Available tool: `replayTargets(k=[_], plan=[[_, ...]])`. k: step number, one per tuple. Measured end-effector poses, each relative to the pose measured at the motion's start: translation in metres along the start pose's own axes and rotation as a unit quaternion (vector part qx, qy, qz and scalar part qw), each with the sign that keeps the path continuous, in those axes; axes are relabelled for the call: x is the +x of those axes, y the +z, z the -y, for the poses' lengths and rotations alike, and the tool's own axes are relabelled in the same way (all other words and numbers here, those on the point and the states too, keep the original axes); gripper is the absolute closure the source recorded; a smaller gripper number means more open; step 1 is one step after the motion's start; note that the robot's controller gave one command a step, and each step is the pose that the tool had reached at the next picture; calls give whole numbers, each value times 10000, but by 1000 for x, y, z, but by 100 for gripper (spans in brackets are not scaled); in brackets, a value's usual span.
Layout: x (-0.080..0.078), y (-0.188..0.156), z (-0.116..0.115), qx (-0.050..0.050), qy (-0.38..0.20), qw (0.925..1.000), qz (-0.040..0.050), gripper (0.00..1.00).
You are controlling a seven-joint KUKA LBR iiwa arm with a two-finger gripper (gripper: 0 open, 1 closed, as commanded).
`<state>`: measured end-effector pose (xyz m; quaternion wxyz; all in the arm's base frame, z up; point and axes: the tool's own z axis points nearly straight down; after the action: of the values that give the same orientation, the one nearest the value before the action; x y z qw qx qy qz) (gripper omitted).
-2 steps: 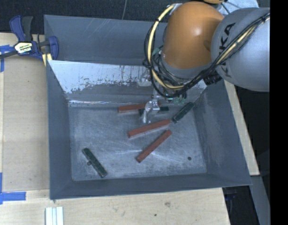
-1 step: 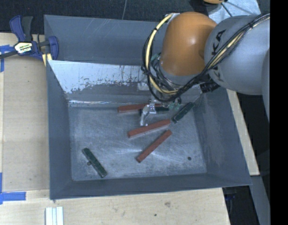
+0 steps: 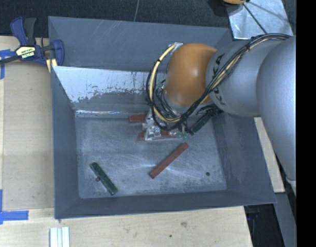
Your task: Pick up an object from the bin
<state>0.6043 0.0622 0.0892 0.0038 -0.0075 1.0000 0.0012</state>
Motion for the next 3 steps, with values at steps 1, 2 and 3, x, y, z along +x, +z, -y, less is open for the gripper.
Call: replayTargets(k=[1, 2, 3], plan=[[0, 0, 0, 0, 0, 10000, 0, 100], [14, -30, -3, 10, -59, 10000, -26, 100], [0, -41, 1, 10, -45, 10000, -15, 0]])
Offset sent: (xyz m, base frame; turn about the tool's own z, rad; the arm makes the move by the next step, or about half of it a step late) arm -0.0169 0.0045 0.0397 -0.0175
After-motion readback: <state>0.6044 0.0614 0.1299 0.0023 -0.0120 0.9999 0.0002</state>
